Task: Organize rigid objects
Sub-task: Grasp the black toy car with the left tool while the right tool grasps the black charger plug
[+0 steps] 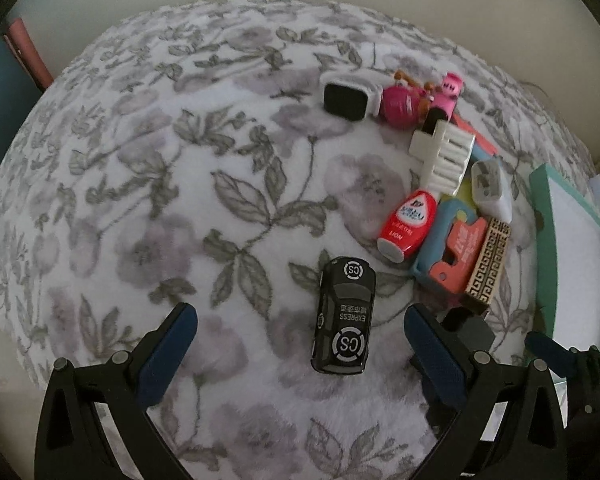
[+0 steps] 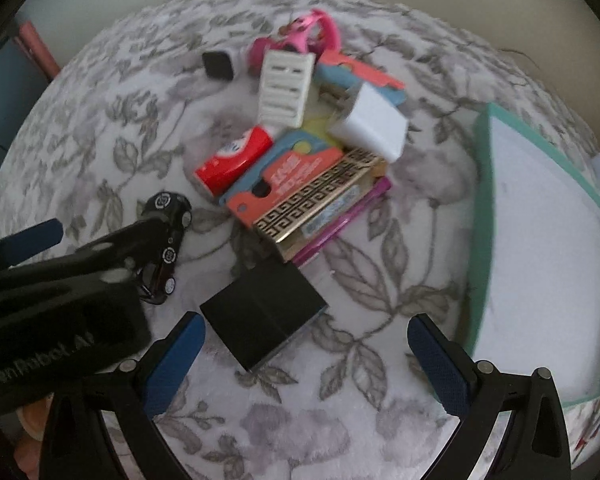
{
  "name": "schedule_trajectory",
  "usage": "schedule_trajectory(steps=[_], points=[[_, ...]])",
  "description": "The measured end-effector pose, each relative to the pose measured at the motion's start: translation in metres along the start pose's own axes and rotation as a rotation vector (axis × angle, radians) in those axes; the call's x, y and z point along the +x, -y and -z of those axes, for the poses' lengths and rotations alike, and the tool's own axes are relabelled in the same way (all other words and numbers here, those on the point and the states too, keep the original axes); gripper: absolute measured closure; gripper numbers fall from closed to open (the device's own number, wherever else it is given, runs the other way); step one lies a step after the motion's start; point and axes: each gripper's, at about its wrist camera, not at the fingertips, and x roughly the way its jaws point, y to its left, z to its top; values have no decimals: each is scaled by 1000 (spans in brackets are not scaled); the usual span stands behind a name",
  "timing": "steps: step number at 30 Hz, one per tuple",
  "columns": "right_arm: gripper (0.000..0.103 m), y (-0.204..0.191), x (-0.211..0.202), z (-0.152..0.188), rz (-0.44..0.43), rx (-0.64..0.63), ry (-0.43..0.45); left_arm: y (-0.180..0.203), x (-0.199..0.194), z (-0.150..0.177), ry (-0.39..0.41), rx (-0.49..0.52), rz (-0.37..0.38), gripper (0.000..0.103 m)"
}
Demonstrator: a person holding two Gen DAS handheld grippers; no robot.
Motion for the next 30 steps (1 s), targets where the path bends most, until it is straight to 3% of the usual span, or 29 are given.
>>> schedule_trajectory(steps=[4, 7, 9, 13, 21, 30], points=[[3, -10, 11, -1, -15, -29, -18, 1, 10, 0, -15, 5, -6, 0], [11, -18, 19, 0, -15, -55, -27, 3, 14, 1, -20, 14, -14, 3], [14, -23, 21, 1, -7, -66, -18, 6, 17, 2, -24, 24, -15, 14], [25, -34, 21, -3, -22, -62, 4, 10, 25, 1, -38, 36, -2, 26], [37, -25, 19, -4, -51, -28, 18, 34, 33, 18, -62, 49, 53, 69], [37, -4, 13, 9, -102, 28, 31, 69, 29, 34, -57, 83, -17, 69]])
